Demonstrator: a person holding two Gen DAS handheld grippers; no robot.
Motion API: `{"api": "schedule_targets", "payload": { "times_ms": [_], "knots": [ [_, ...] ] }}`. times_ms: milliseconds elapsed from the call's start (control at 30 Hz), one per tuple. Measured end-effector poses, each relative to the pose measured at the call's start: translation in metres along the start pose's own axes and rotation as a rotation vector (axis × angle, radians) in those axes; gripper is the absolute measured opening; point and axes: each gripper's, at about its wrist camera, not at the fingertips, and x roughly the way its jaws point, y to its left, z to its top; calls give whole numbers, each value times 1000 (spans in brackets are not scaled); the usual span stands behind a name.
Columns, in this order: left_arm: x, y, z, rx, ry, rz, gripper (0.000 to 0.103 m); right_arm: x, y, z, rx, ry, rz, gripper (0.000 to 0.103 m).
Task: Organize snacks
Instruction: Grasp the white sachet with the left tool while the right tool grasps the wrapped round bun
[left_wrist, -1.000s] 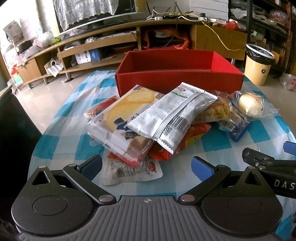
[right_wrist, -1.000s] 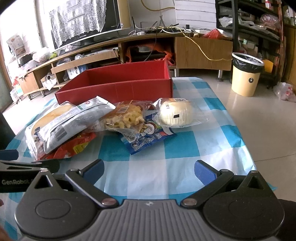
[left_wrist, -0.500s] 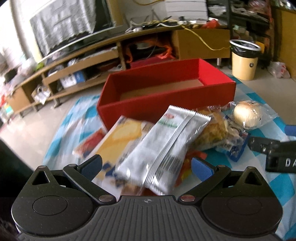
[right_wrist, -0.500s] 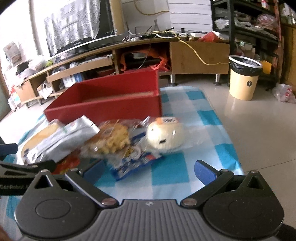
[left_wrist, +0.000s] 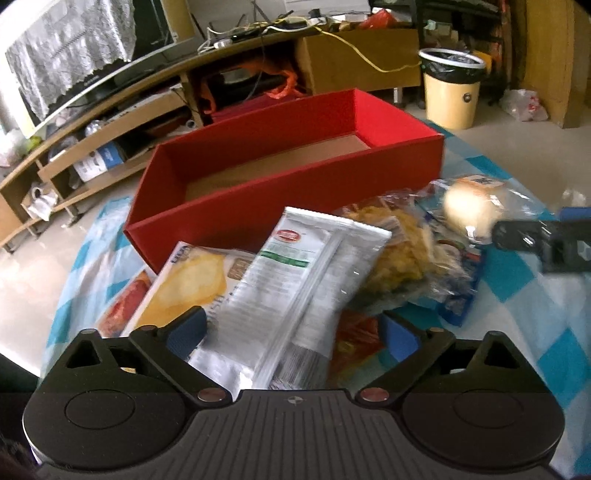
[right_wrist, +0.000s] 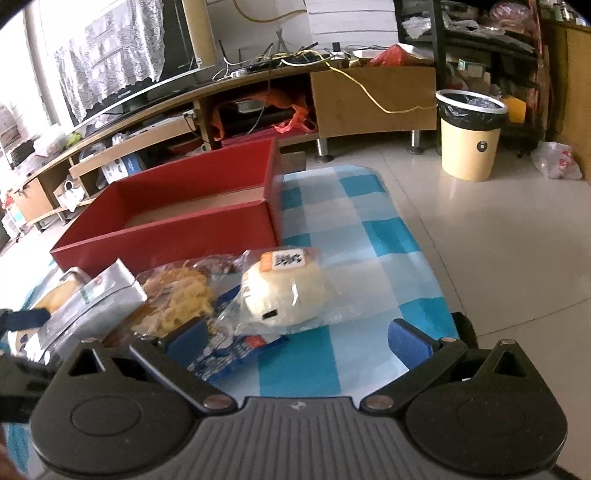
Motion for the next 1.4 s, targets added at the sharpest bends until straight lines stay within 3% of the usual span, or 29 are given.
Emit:
{"api": "schedule_targets", "payload": {
  "times_ms": [233, 367, 533, 867, 967, 1067, 1100, 1167, 1200, 1400],
  "knots": [
    [-20, 0, -8, -30, 17, -117, 93, 13, -4, 16, -52, 9, -14, 101],
    [-20, 11, -1, -102, 23, -163, 101, 15, -1, 29, -157, 4, -24, 101],
    [-7, 11, 6, -143, 30, -143, 103, 41, 4, 39, -230, 75, -7, 101],
    [3, -15, 7, -2, 39, -99, 100, 79, -3, 34, -196, 155, 35, 100],
    [5, -17, 11, -23, 66, -130, 90, 81, -9, 39, -122, 166, 60, 101],
    [6, -17, 6, -50, 115, -153, 83, 82, -4, 40, -183, 193, 53, 101],
    [7, -16, 3, -62, 130, -154, 82, 80, -6, 40, -172, 194, 57, 97],
    [3, -15, -4, -77, 137, -150, 82, 72, -7, 39, -183, 179, 53, 76],
    [0, -15, -6, -76, 138, -149, 82, 68, -6, 38, -189, 178, 71, 57],
    [5, -20, 0, -66, 146, -124, 89, 55, -10, 31, -179, 189, 100, 55]
  ]
}}
